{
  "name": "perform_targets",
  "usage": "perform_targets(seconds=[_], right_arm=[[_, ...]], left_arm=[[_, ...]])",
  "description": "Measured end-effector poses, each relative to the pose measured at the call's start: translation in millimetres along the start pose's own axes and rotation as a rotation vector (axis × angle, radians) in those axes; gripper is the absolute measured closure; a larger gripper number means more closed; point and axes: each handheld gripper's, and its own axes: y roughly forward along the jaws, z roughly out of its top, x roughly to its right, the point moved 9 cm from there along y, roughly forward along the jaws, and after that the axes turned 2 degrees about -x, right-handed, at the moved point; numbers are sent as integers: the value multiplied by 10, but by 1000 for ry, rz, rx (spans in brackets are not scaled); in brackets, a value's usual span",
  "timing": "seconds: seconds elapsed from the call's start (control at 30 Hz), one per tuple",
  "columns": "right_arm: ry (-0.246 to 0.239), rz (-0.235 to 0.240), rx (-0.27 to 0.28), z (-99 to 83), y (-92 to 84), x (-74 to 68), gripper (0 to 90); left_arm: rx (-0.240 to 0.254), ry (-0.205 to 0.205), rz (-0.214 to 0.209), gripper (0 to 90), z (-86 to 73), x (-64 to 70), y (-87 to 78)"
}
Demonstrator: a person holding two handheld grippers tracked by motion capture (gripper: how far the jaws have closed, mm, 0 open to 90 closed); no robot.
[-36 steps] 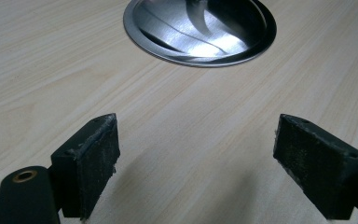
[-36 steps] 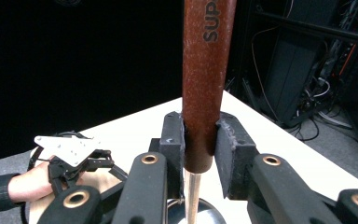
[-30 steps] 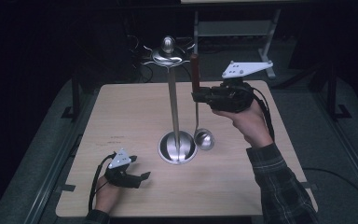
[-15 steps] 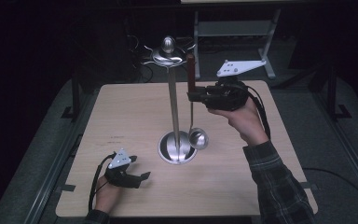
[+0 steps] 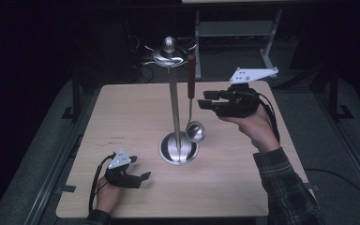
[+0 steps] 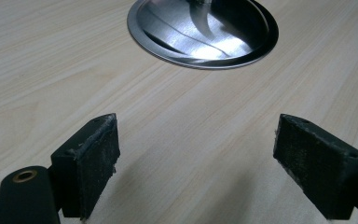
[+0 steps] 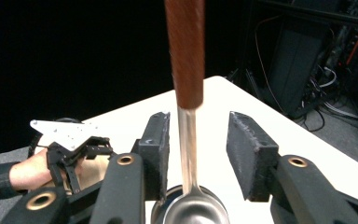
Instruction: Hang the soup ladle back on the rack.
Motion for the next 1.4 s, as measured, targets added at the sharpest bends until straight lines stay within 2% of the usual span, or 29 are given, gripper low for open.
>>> perform_targets(seconds=[0.13, 0.57, 0.7, 0.83, 1.0, 1.17, 1.33, 1.4], right_arm=[[16, -9, -8, -131, -36, 44, 562], [52, -47, -44, -565, -138, 137, 466], [56, -77, -75, -796, -131, 167, 450], [66, -90, -101, -982, -117, 179, 443], [79, -107, -128, -1203, -107, 210, 424], [71, -136, -159, -1399, -106, 244, 421], [65, -144, -155, -1551, -106, 253, 400], [68, -155, -167, -1670, -110, 262, 378]], left_arm=[[1, 18, 4, 142, 2, 1, -5], [7, 19, 1, 141, 3, 8, -9], [10, 21, 1, 142, 4, 11, -9], [15, 11, -6, 142, 5, 22, -11], [18, 22, -3, 142, 9, 16, -10], [20, 20, -4, 142, 8, 21, -11], [18, 19, -5, 142, 6, 18, -14], [19, 21, -5, 142, 5, 16, -16]])
